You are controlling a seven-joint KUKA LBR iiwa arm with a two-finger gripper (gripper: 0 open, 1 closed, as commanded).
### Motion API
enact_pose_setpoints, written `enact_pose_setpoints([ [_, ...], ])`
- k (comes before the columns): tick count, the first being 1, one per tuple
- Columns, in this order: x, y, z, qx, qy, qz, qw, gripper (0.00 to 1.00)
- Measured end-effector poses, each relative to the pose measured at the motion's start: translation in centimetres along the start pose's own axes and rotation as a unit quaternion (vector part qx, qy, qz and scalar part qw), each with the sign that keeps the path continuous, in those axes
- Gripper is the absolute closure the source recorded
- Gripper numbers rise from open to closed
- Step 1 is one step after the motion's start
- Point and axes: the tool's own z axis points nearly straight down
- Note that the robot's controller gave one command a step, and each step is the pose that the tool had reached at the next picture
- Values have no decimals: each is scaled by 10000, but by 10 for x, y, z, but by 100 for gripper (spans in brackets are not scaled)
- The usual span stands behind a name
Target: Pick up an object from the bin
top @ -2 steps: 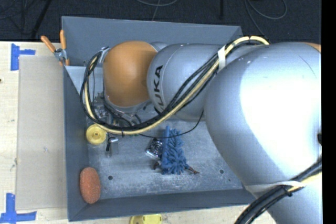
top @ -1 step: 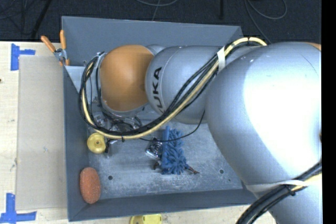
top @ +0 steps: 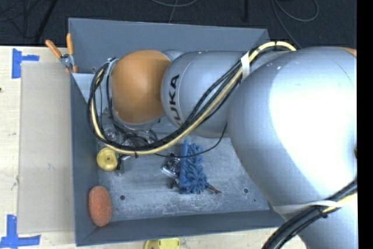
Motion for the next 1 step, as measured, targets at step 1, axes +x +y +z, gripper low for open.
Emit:
enact_pose_setpoints([
  [1, 47, 24, -218, 1, -3, -237, 9997, 100],
])
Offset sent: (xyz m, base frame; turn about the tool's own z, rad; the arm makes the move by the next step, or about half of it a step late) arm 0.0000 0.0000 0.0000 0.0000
